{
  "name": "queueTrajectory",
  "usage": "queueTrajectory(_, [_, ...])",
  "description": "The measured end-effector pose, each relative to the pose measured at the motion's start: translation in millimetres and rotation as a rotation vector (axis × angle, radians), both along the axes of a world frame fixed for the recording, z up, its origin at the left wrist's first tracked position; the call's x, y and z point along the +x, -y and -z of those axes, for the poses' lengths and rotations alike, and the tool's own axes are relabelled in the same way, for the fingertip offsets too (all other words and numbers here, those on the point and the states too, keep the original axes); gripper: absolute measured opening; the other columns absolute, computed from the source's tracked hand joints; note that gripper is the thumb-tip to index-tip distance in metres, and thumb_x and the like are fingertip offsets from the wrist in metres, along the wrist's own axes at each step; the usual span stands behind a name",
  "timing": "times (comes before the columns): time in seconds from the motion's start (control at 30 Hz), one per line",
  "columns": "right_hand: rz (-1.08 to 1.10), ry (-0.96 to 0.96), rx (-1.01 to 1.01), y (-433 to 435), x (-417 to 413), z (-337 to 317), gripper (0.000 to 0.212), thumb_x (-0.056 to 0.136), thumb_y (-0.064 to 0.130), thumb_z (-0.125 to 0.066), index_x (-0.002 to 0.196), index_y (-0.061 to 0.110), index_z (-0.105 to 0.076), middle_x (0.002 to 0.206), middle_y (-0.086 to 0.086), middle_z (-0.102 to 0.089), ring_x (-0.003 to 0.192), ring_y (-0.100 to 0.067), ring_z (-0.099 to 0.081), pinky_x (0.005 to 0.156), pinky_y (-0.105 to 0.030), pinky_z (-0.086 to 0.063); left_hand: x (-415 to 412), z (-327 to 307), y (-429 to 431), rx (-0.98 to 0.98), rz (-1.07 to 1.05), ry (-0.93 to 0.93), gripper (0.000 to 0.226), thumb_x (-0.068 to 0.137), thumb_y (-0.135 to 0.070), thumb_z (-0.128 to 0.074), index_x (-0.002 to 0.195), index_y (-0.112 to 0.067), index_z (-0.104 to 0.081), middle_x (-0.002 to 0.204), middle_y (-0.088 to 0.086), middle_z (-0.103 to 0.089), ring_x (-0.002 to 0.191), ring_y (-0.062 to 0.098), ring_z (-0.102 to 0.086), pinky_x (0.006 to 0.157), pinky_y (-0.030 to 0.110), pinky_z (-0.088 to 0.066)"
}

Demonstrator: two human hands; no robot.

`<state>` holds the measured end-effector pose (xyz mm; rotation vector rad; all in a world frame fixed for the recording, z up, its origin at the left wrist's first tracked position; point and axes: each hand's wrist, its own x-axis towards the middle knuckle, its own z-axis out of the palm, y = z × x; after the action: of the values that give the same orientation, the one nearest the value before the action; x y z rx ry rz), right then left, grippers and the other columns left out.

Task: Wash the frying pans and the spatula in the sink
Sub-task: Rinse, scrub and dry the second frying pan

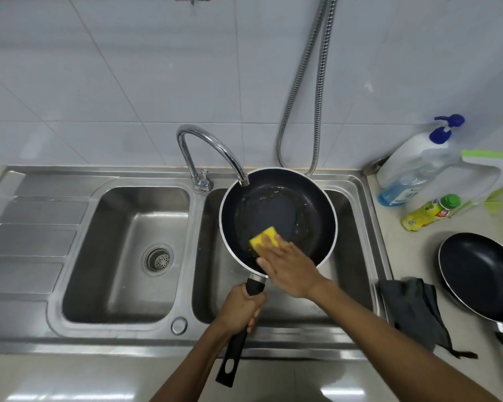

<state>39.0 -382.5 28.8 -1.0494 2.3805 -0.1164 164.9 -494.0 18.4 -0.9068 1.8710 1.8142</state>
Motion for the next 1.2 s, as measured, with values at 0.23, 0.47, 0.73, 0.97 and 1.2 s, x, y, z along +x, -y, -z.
queueTrajectory(0.23, [0.144,0.034,-0.018,32.1,-83.3,6.0,0.057,0.109,0.047,-0.015,0.162,0.028,-0.015,0.171,0.005,-0.003,0.157,-0.023,0.001,0.126,-0.052,-0.007,13.7,-5.5,-14.9,0.068,0.038,0.012,0.029,0.092,-0.013,-0.056,0.065,-0.014,-0.046,0.046,-0.001,-0.043,0.036,0.013,-0.036,0.039,0.023,-0.033])
queueTrajectory(0.47, [0.089,-0.052,0.075,-36.4,-12.6,10.3,0.075,0.097,0.060,0.000,0.161,0.027,-0.019,0.170,0.001,-0.011,0.156,-0.032,-0.010,0.123,-0.050,-0.021,14.6,-8.2,-6.3,0.039,0.018,0.023,0.027,0.092,-0.010,-0.054,0.066,-0.013,-0.046,0.045,0.000,-0.044,0.036,0.014,-0.037,0.039,0.023,-0.034])
queueTrajectory(0.73, [0.093,0.005,-0.063,48.1,-61.5,0.4,0.055,0.109,0.047,-0.015,0.162,0.032,-0.015,0.170,0.009,-0.004,0.157,-0.023,0.001,0.125,-0.054,-0.007,15.4,-15.3,-11.9,0.040,0.036,0.009,0.022,0.091,-0.011,-0.055,0.071,-0.009,-0.046,0.049,0.001,-0.042,0.037,0.014,-0.035,0.040,0.023,-0.032])
queueTrajectory(0.97, [0.212,-0.096,0.013,-29.5,-40.4,10.9,0.063,0.104,0.053,-0.011,0.159,0.027,-0.028,0.169,0.002,-0.016,0.155,-0.032,-0.013,0.121,-0.056,-0.023,19.9,-15.1,-9.3,0.005,0.062,0.007,0.022,0.092,-0.011,-0.055,0.072,-0.009,-0.048,0.047,0.000,-0.042,0.038,0.014,-0.037,0.041,0.023,-0.034])
queueTrajectory(1.2, [0.045,0.032,-0.109,49.1,-6.3,9.7,0.057,0.107,0.048,-0.014,0.160,0.030,-0.021,0.170,0.007,-0.009,0.157,-0.024,-0.003,0.125,-0.053,-0.009,22.3,-16.8,-16.5,0.022,0.037,0.008,0.030,0.093,-0.011,-0.056,0.066,-0.013,-0.045,0.046,0.000,-0.042,0.036,0.013,-0.037,0.039,0.021,-0.034])
